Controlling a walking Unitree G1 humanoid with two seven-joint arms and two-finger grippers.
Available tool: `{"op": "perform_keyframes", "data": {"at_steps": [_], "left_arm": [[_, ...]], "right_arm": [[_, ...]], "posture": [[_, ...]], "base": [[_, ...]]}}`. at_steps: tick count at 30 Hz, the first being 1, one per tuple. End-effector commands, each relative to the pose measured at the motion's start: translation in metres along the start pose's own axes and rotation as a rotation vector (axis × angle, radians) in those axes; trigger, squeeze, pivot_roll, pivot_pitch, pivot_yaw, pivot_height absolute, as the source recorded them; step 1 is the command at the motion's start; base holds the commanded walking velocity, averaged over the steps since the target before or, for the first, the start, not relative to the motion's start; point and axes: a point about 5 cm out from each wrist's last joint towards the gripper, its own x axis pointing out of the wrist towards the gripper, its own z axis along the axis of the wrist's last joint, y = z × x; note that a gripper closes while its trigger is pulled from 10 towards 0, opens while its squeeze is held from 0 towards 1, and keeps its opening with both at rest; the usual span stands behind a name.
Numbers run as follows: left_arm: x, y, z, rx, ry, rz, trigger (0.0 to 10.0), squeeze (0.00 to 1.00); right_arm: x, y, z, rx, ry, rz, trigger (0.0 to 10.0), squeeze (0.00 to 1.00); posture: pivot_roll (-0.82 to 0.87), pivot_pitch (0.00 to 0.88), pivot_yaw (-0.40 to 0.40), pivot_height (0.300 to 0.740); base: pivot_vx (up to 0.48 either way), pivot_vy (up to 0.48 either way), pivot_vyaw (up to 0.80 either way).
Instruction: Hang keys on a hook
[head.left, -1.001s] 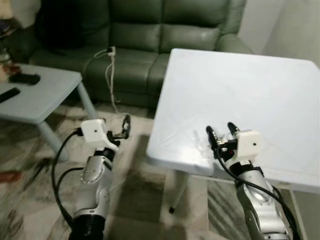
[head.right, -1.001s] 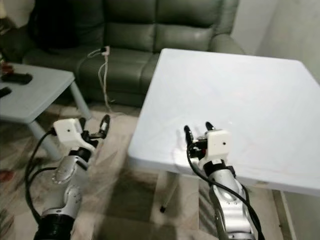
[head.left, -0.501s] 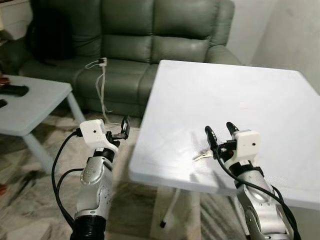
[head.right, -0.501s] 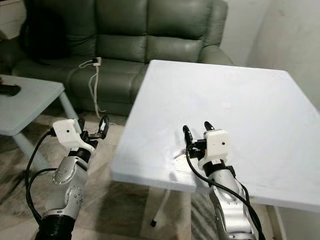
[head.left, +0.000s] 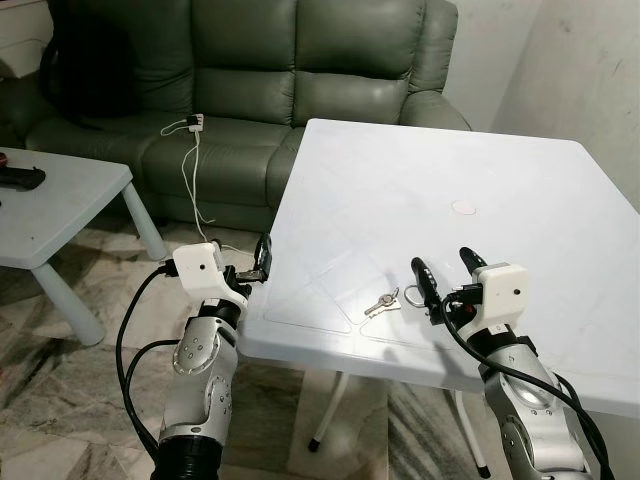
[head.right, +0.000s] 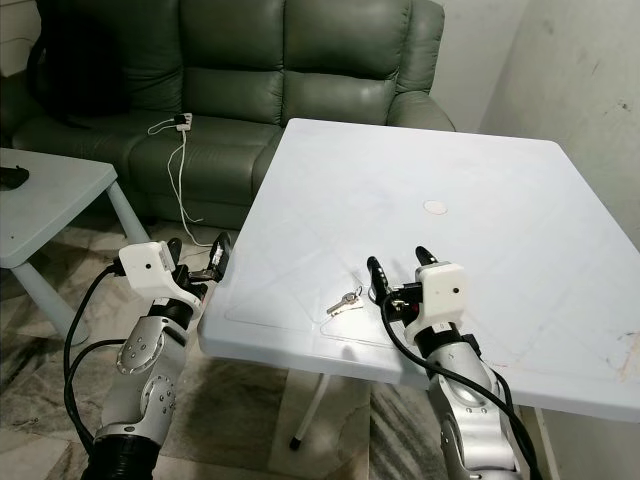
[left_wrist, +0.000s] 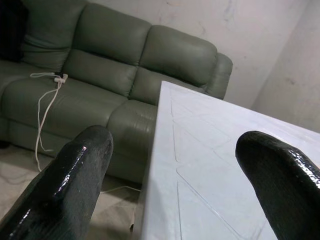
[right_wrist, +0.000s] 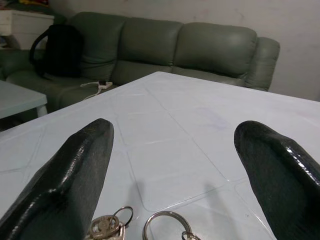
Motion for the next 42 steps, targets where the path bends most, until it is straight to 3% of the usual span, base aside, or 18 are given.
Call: {"op": "perform_keyframes", "data": {"at_steps": [1,6,7,8,9,23,42], "left_arm": [[0.0,-0.006,0.006,0.02,-0.03,-0.024,10.0,0.0],[-0.005,-0.014,0.0,0.038,-0.011,-0.066,10.0,0.0],[-0.006,-0.015,-0.001,0.039,-0.008,-0.071,10.0,0.0],[-0.007,-0.017,-0.002,0.04,-0.005,-0.075,10.0,0.0],[-0.008,-0.018,-0.003,0.039,-0.004,-0.079,10.0,0.0],[-0.029,-0.046,-0.018,0.084,0.047,-0.201,10.0,0.0],[-0.039,-0.057,-0.02,0.07,0.068,-0.237,10.0,0.0]], "right_arm": [[0.001,-0.002,0.006,-0.008,-0.015,0.019,10.0,1.0],[0.002,-0.001,0.005,-0.048,0.016,0.049,10.0,1.0],[0.002,-0.001,0.004,-0.053,0.026,0.052,10.0,0.31],[0.002,-0.001,0.003,-0.058,0.037,0.055,10.0,0.31],[0.002,0.0,0.004,-0.055,0.035,0.058,10.0,0.0],[0.0,0.017,-0.002,0.011,0.11,0.078,10.0,0.0],[0.001,0.045,-0.011,0.19,0.245,-0.033,10.0,0.0]], "posture": [[-0.03,0.009,-0.058,0.74],[-0.03,0.017,-0.059,0.74],[-0.03,0.019,-0.059,0.74],[-0.03,0.019,-0.059,0.74],[-0.03,0.025,-0.061,0.74],[-0.03,0.043,-0.071,0.74],[-0.02,0.055,-0.076,0.74]], "base": [[0.0,0.0,0.0],[0.0,0.0,0.0],[0.0,0.0,0.0],[0.0,0.0,0.0],[0.0,0.0,0.0],[0.0,0.0,0.0],[0.0,0.0,0.0]]}}
